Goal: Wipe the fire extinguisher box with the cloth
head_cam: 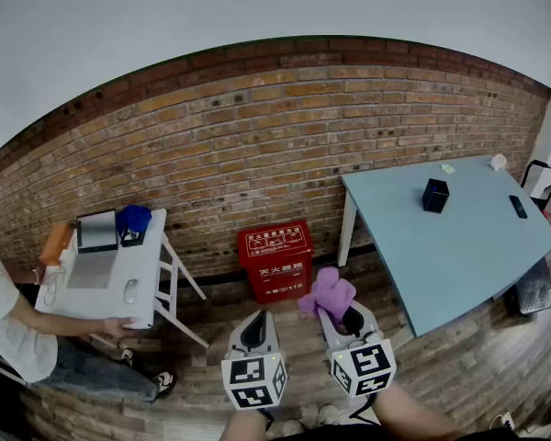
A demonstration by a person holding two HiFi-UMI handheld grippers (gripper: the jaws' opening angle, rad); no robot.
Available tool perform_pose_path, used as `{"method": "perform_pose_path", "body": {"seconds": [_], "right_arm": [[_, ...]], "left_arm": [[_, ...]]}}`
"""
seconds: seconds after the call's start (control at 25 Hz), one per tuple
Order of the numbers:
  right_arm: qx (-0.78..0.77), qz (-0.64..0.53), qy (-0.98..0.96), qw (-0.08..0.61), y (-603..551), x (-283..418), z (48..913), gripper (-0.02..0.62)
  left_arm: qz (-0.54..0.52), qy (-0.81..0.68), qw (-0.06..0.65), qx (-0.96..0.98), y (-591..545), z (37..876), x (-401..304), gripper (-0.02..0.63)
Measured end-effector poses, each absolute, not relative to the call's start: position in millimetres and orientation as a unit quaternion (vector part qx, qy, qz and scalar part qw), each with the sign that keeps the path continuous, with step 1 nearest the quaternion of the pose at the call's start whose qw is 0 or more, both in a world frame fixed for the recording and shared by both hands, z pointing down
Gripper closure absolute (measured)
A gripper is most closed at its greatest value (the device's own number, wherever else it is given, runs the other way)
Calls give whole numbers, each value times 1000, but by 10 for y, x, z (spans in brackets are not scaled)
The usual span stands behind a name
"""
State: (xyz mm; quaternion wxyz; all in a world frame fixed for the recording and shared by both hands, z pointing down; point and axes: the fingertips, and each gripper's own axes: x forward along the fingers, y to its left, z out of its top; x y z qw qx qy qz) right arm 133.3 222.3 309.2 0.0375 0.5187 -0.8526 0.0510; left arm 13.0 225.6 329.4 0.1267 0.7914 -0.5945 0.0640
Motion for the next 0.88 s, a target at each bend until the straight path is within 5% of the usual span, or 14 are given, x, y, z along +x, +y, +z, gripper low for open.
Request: {"method": "perform_pose_path", "body": {"seconds": [0.88], "right_arm": [[529,74,-845,22,2167,1617,3167,494]], "left_arm": [[83,-593,135,790,2227,3370,447,600]]}}
